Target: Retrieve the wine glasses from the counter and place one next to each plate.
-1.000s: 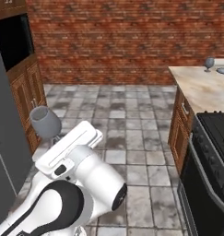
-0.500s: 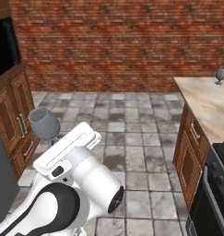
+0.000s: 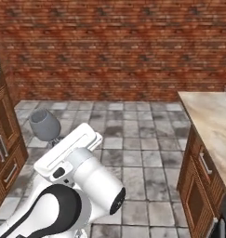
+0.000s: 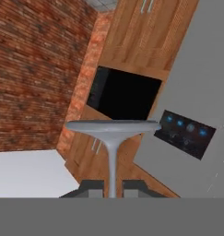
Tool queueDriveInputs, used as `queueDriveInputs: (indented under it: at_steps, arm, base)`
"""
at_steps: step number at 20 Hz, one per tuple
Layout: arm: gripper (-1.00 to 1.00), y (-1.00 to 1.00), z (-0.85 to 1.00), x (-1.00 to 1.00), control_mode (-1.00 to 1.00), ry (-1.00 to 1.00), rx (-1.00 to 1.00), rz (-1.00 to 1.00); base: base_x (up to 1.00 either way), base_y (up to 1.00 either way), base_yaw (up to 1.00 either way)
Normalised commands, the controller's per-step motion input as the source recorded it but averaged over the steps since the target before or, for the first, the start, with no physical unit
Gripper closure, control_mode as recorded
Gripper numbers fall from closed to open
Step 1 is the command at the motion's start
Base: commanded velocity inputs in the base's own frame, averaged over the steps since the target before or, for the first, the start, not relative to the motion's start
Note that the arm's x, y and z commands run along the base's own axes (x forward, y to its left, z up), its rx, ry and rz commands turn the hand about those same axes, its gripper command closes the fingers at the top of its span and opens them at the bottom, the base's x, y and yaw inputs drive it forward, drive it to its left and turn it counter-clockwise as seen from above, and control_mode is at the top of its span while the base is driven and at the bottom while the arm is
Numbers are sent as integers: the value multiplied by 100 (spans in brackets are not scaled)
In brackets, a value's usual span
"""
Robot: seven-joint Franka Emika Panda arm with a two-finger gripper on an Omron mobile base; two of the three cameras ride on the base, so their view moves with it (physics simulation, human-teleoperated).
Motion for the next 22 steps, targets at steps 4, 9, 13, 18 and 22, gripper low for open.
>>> queueDriveInputs:
  at_steps: [4, 9, 13, 18, 22]
  arm:
    - [100, 0, 0, 0, 100, 0, 0, 0]
    - [100, 0, 0, 0, 100, 0, 0, 0]
    - [100, 0, 0, 0, 100, 0, 0, 0]
    - [100, 0, 0, 0, 100, 0, 0, 0]
    - [100, 0, 0, 0, 100, 0, 0, 0]
  base:
    - [100, -11, 0]
    - [100, -1, 0]
    - [100, 0, -1]
    - [100, 0, -8]
    - [100, -6, -11]
